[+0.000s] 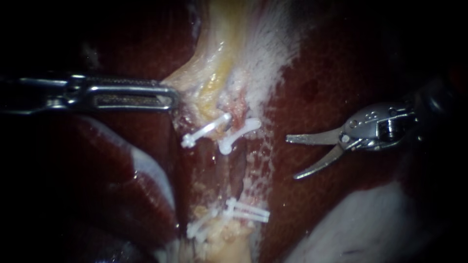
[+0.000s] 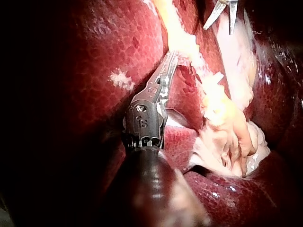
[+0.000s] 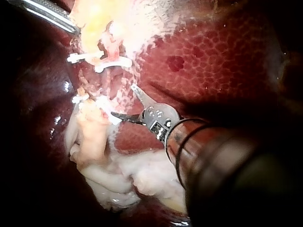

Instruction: Go back from the cut right tube

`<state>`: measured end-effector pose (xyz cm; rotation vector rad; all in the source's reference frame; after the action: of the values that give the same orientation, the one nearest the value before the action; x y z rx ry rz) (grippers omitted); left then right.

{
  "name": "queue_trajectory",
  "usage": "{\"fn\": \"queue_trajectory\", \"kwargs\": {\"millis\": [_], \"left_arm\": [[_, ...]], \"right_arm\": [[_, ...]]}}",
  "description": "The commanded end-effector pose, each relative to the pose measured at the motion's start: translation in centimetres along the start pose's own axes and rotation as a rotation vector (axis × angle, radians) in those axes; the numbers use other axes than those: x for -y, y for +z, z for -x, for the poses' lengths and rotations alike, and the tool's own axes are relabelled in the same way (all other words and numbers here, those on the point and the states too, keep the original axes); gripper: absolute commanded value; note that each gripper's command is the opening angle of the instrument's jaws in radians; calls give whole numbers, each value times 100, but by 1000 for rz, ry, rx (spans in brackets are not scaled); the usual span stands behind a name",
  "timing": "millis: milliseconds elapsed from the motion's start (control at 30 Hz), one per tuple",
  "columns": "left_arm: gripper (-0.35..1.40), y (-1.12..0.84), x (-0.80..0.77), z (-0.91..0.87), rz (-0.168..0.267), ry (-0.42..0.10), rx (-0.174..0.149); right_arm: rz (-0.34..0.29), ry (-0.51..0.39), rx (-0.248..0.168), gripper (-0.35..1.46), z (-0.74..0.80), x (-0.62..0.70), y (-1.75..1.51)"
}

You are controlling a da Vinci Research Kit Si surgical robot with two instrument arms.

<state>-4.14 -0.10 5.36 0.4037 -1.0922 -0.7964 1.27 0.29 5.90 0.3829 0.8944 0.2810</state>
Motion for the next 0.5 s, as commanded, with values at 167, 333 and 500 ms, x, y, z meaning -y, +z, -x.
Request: {"fn": "queue_trajectory", "kwargs": {"millis": [167,333,500], "left_arm": [[-35,6,3,-4,-10,-3,-10],[-35,13,5,-11,-11,-3,-23],[-35,13,4,-12,-11,-2,-26]], "right_arm": [[0,-6,0,143,0,1,0],[0,-6,0,143,0,1,0],[0,-6,0,143,0,1,0]]}}
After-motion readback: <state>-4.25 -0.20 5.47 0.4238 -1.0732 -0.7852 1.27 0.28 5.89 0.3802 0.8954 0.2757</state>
